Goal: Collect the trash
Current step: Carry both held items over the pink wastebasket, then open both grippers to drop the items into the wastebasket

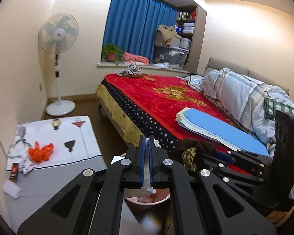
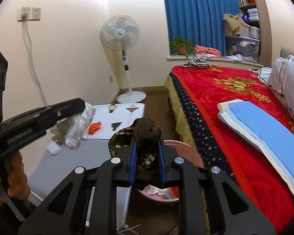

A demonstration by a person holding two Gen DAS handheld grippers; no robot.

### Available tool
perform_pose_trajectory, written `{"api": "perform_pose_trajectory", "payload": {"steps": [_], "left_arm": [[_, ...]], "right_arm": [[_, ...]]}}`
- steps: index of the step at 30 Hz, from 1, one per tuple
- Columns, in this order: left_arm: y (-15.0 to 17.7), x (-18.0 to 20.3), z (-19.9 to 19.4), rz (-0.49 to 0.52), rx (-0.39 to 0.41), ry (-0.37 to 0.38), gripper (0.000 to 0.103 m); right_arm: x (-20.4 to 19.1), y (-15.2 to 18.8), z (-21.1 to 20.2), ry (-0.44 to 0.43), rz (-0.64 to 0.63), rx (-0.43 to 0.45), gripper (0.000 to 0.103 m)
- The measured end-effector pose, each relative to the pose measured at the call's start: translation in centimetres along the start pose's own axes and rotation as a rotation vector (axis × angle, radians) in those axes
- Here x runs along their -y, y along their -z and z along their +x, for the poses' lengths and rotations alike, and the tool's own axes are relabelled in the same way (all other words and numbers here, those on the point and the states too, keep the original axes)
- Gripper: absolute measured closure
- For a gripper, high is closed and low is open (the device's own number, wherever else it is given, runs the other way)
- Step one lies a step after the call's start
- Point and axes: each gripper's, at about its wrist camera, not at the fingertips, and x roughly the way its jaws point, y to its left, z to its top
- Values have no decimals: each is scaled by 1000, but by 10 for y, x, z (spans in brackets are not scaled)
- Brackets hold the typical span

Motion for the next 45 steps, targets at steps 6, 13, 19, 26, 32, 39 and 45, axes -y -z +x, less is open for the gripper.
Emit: {"api": "perform_pose_trajectory", "payload": {"steps": [6,13,19,26,32,39,45], "left_arm": [[7,-7,66,-29,-47,27,100],[33,-23,140,-78,-143,22,100],[52,-25,183,-61,-206,-7,100],[69,-33,214,-73,-287,-36,99],[81,-41,228,-83,-337,-65,86],[88,-56,220,-92,-318,-190,17],[71,-59,186,-96,-293,-213,14]], "right_arm": [[35,8,62,67,15,-69,83],[63,22,117,100,60,-143,83],[73,35,154,128,62,-192,83],[81,52,183,145,68,-265,79],[85,60,197,153,94,-305,68],[82,61,199,191,77,-311,28],[71,43,176,192,48,-270,19]]}}
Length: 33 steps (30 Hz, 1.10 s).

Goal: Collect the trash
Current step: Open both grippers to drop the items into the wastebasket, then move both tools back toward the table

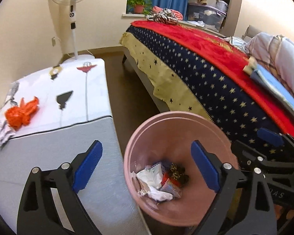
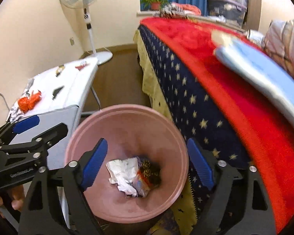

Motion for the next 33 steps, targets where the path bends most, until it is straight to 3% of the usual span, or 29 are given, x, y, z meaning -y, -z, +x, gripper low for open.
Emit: {"api": "perform_pose_trajectory", "payload": {"steps": [6,10,14,19,25,33], "left_arm": [[-12,-19,-103,-54,152,0,9],[0,-28,-179,-60,259,-9,8],[31,-37,-246,-35,317,-44,8],[76,-47,-309,-22,356,-101,8],[123,-52,-355,-39,372,-155,8],[145,-66,-391,-67,410,-199,8]], "right_arm": [[-19,-15,-97,-55,23,169,11],[-47,4,-177,-119,39,294,7],[-75,35,-227,-159,25,355,7],[-108,75,-269,-212,-42,359,7],[-133,109,-307,-265,-84,351,7],[-155,125,-338,-291,-142,381,7]]}}
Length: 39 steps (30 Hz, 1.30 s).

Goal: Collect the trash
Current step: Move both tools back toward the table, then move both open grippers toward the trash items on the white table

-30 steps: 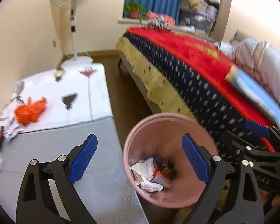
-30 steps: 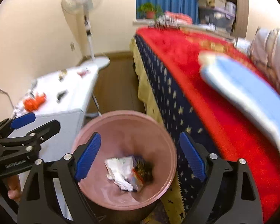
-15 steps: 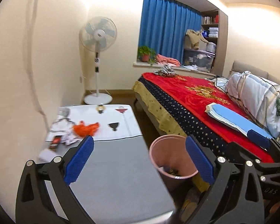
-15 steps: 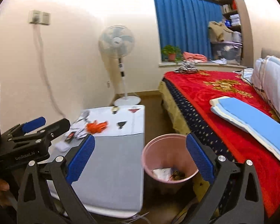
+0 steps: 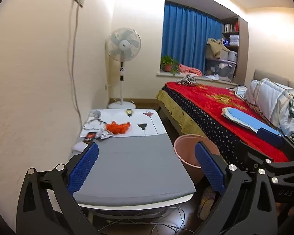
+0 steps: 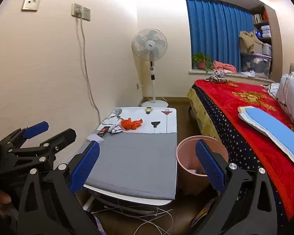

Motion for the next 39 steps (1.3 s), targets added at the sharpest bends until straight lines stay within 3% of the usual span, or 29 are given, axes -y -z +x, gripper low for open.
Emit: {"api": "perform_pose_trajectory", "payload": {"steps": [10,39], "left_arm": [[2,-18,-15,-20,21,-59,8],[-7,-65,52,-81,-35,-150,8]], "right_arm": [[-15,-2,0,0,-27,4,7],[-5,-19,76,18,-38,-46,7]]}}
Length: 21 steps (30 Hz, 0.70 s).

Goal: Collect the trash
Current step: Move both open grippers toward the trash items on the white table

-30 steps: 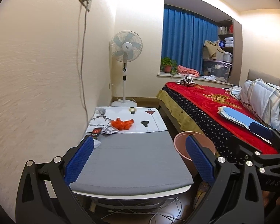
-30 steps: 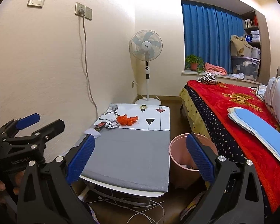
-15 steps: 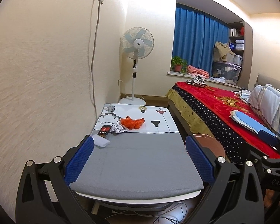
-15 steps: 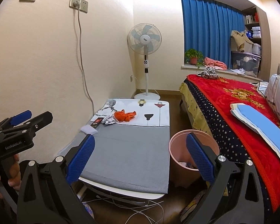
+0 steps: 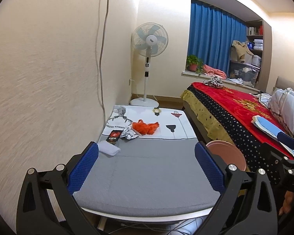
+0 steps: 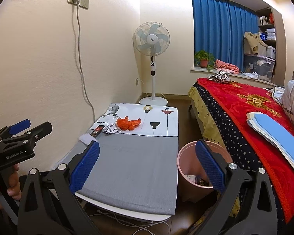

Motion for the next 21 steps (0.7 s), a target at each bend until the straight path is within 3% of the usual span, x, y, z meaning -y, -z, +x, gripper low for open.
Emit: {"api": "perform_pose_trajectory", "payload": {"steps": [12,21], "left_arm": [[-23,-16,44,-11,18,-79,8],[-43,-36,92,-30,18,-162,8]], "right_arm": [[2,-26,51,6,0,2,7],[1,-43,122,-13,-1,-37,7]]}}
